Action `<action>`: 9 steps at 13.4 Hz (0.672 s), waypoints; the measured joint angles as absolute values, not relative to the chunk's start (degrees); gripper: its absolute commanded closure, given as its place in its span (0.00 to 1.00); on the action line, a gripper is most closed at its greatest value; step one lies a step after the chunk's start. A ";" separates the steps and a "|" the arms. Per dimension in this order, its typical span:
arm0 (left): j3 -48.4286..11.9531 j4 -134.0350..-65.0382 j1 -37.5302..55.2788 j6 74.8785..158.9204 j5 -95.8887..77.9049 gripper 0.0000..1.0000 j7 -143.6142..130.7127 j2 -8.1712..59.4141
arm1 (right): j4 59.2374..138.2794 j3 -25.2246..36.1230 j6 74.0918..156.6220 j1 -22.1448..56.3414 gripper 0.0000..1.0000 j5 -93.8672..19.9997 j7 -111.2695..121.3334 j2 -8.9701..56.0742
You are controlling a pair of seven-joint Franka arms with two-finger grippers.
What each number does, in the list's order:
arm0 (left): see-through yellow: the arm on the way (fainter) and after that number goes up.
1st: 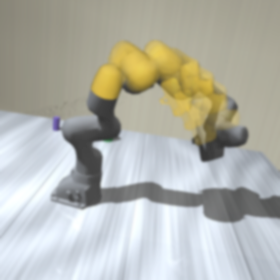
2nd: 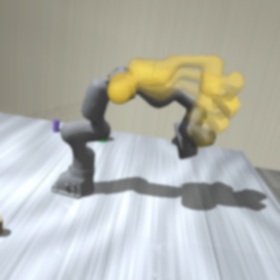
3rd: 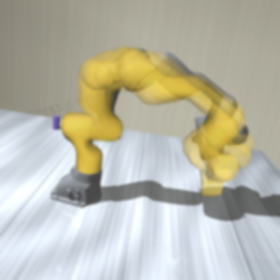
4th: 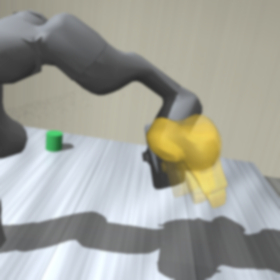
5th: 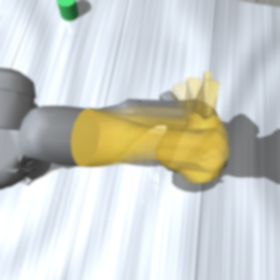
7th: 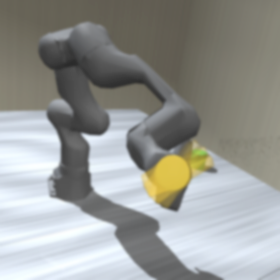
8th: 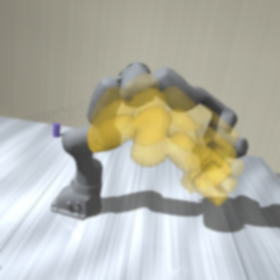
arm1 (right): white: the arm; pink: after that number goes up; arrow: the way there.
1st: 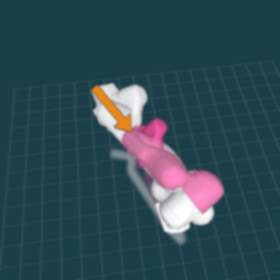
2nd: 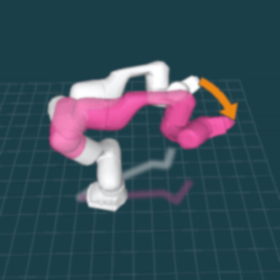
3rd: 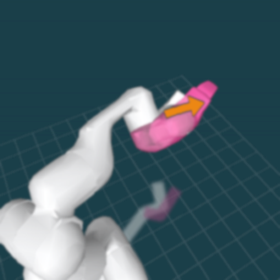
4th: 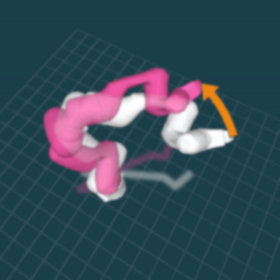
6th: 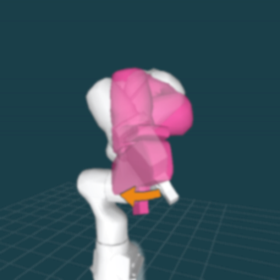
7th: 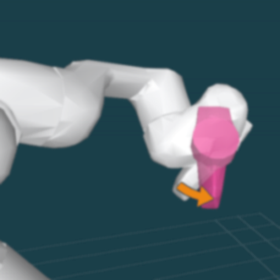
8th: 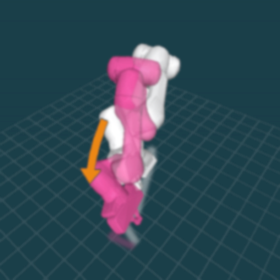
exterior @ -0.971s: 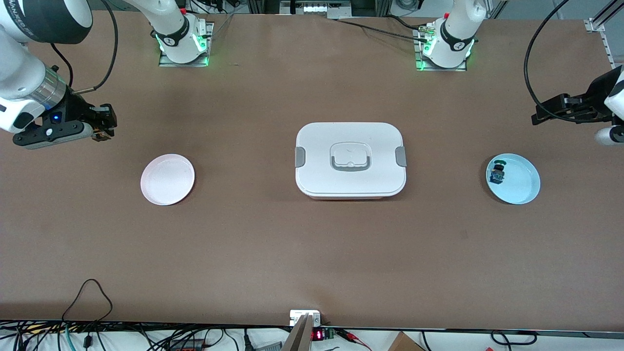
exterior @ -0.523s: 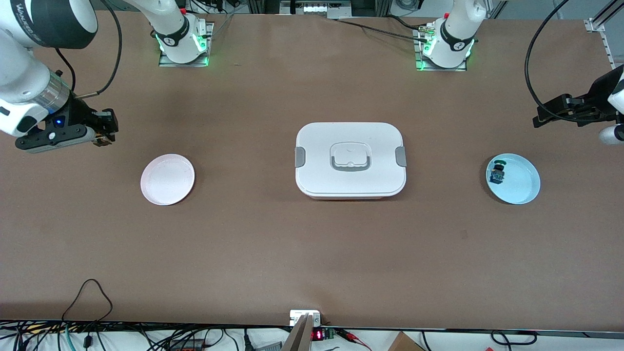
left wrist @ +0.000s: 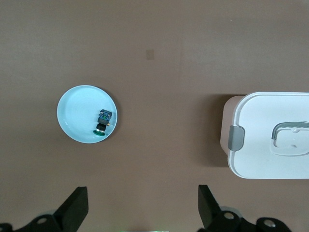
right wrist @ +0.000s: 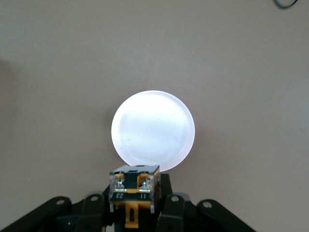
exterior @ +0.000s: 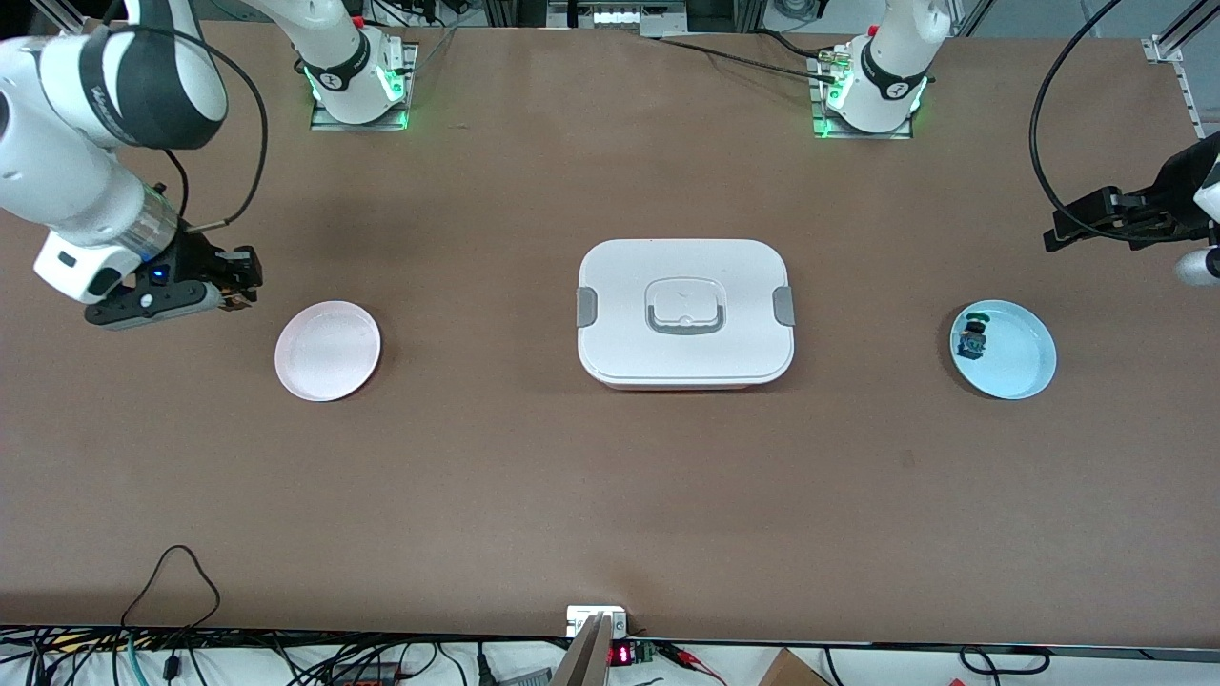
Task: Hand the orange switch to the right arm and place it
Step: 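Carry the switch with the right gripper toward the white plate, then lower the orange switch onto the white plate with the right gripper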
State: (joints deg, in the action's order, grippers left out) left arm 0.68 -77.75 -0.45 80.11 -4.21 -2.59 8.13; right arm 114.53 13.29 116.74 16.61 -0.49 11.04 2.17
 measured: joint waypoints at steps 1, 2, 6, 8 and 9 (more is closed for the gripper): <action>-2.31 -77.81 -3.50 80.39 -3.93 0.00 -2.58 8.13 | 115.69 13.30 118.34 16.60 1.00 -0.84 11.04 3.05; -3.43 -77.84 -4.77 80.46 -3.82 0.00 -2.58 8.13 | 116.74 13.30 120.30 16.60 1.00 -1.03 11.04 4.09; -4.51 -78.47 -5.26 80.46 -3.67 0.00 -2.56 7.97 | 119.75 13.30 126.35 16.60 1.00 -1.87 11.04 8.46; -4.59 -79.03 -5.34 81.60 -3.65 0.00 -1.47 7.69 | 120.00 13.28 127.93 16.62 1.00 -3.89 11.04 10.49; -4.59 -79.90 -5.39 83.27 -3.65 0.00 -0.13 7.22 | 120.11 13.26 129.14 16.63 1.00 -4.34 11.04 11.49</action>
